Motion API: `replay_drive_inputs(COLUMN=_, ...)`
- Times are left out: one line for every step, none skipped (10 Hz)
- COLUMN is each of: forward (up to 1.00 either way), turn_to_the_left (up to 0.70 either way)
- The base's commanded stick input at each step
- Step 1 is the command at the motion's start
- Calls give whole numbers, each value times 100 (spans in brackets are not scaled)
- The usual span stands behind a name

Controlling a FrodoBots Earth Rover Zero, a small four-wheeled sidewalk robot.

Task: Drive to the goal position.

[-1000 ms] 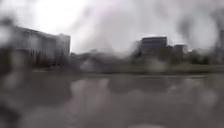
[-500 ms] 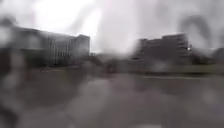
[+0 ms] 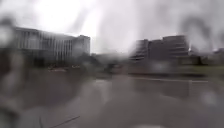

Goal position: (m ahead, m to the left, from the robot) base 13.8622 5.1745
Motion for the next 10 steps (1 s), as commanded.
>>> replay_drive_inputs(forward=100, turn_to_the_left=0)
replay_drive_inputs(forward=100, turn_to_the_left=0)
replay_drive_inputs(forward=100, turn_to_the_left=0)
replay_drive_inputs(forward=100, turn_to_the_left=0)
replay_drive_inputs(forward=100, turn_to_the_left=0)
replay_drive_inputs(forward=100, turn_to_the_left=0)
replay_drive_inputs(forward=100, turn_to_the_left=0)
replay_drive_inputs(forward=100, turn_to_the_left=0)
replay_drive_inputs(forward=100, turn_to_the_left=0)
replay_drive_inputs(forward=100, turn_to_the_left=0)
